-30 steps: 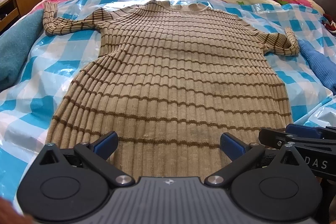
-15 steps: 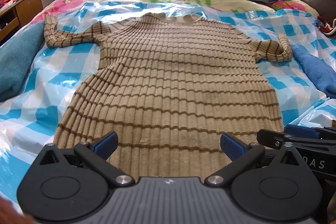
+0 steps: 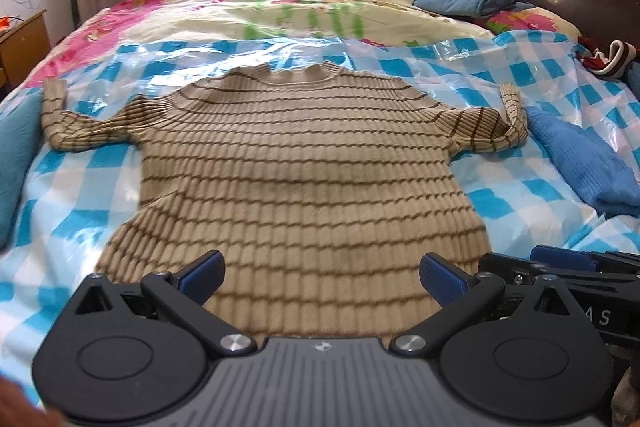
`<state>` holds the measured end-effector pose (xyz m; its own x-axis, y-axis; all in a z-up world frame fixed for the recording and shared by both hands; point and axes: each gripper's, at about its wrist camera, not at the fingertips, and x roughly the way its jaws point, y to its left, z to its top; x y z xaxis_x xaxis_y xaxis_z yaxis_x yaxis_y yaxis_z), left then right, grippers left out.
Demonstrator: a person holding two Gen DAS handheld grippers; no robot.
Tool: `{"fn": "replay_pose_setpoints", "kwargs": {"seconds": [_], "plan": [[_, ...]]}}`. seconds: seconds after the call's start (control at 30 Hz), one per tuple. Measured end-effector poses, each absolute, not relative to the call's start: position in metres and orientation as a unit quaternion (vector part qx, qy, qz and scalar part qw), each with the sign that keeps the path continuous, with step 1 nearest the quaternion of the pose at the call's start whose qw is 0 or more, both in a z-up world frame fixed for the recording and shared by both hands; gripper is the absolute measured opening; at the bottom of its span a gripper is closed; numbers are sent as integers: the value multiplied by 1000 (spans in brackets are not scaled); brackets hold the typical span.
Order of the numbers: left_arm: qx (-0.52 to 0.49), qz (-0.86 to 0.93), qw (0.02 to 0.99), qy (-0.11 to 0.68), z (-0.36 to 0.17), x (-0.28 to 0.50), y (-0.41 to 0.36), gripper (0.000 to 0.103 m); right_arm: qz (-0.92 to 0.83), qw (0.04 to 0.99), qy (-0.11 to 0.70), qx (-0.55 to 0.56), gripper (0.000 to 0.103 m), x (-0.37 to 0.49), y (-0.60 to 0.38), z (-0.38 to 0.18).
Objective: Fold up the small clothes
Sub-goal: 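Move the right tool to the sweater's sleeve cuff and grasp it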
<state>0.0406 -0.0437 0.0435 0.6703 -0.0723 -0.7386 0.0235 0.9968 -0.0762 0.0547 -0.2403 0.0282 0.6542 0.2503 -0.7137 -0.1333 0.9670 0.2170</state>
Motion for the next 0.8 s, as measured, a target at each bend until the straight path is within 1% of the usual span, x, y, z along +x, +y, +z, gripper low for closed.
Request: {"fn": "replay_pose_setpoints", "kwargs": {"seconds": [0.23,0.8], "plan": [[-34,-30,909,414,35,73,-52,103,91,906,405,82,60,86,-253,27],[-45,-19,898,438,14,112,-50,103,90,896,427,78,60,124,-252,11]]}}
